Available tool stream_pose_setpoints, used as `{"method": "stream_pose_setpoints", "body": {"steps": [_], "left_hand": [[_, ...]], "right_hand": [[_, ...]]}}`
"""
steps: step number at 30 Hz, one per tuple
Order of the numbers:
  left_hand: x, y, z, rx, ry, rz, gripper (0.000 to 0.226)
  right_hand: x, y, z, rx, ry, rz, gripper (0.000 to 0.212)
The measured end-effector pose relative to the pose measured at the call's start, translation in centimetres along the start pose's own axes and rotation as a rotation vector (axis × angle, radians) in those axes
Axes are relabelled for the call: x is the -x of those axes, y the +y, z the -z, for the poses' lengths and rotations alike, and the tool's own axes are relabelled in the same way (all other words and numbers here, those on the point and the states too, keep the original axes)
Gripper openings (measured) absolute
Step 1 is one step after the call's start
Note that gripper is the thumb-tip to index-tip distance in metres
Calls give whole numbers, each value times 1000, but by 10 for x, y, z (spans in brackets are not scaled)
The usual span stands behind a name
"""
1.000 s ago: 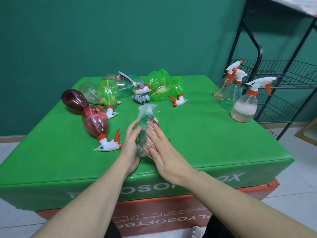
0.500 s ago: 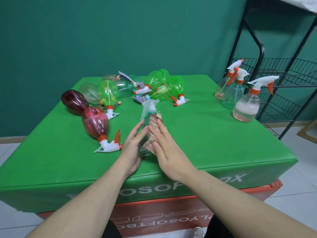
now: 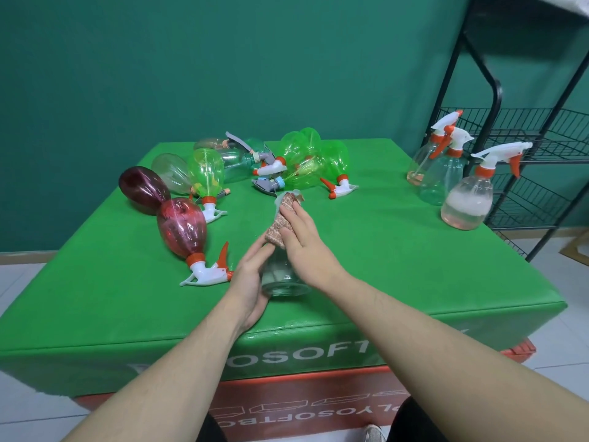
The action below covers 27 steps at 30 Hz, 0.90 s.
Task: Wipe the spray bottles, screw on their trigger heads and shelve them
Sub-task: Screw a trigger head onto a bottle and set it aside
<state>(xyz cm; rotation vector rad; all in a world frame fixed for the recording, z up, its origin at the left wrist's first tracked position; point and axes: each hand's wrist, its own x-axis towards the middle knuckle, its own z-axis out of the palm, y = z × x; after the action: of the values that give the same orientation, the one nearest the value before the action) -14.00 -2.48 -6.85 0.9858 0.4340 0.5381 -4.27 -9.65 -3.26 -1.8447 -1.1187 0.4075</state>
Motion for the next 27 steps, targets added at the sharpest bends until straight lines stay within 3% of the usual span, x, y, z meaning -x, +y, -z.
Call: {"method": "stream_pose_setpoints", "body": {"steps": [5,12,19,27], "left_hand": [[-4,-3,5,18,38,14,43],[0,1,0,103,43,-3,62],[-1,0,0,96,76,-14,38],[4,1,-4,49,84,-28,49]], "right_hand": [[14,4,-7,-31,11,17,46],[46,19,-9,129,11,182,51],[75,29,-7,257,-27,320,50],[74,40,-7,250,-56,299,54]]}}
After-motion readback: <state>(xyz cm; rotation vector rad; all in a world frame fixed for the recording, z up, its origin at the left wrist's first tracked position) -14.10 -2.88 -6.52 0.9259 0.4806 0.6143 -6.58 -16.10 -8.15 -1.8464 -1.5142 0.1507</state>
